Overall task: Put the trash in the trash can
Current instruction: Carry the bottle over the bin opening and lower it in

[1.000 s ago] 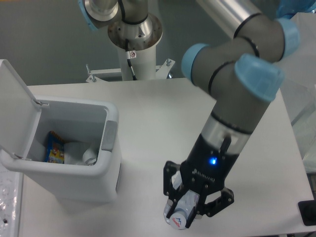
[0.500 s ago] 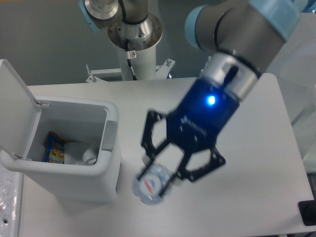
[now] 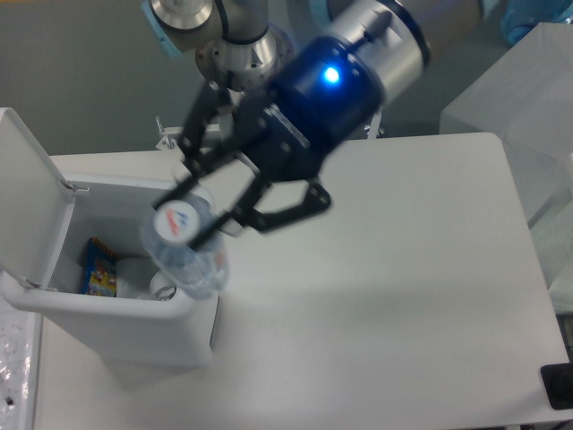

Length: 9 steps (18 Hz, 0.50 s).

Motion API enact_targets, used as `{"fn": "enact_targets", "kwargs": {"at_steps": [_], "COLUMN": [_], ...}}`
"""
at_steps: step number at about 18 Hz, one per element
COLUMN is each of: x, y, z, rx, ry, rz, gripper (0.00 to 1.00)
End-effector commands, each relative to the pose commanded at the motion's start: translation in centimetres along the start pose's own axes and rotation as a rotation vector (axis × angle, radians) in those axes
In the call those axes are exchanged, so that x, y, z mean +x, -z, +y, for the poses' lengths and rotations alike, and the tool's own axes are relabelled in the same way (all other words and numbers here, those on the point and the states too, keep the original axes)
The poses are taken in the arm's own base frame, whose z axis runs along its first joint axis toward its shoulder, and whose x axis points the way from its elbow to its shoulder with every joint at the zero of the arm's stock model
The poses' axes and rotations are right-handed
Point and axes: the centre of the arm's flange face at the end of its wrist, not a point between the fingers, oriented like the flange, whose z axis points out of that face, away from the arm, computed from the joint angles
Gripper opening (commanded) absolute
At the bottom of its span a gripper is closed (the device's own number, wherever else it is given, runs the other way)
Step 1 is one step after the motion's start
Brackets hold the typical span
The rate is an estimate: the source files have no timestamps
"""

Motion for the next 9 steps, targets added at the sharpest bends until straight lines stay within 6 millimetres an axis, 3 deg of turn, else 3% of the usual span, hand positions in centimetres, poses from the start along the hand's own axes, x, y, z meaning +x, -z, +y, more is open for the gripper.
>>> {"fn": "enact_targets", "kwargs": {"at_steps": [5, 9], "x": [1.2, 1.4], "y": [-3.7, -4.1], "z": [2.1, 4.5], "rx": [-0.026, -0.036], "ry": [0.029, 0.039], "rz": [0.061, 0.070], "gripper": [0.23, 0.27]}}
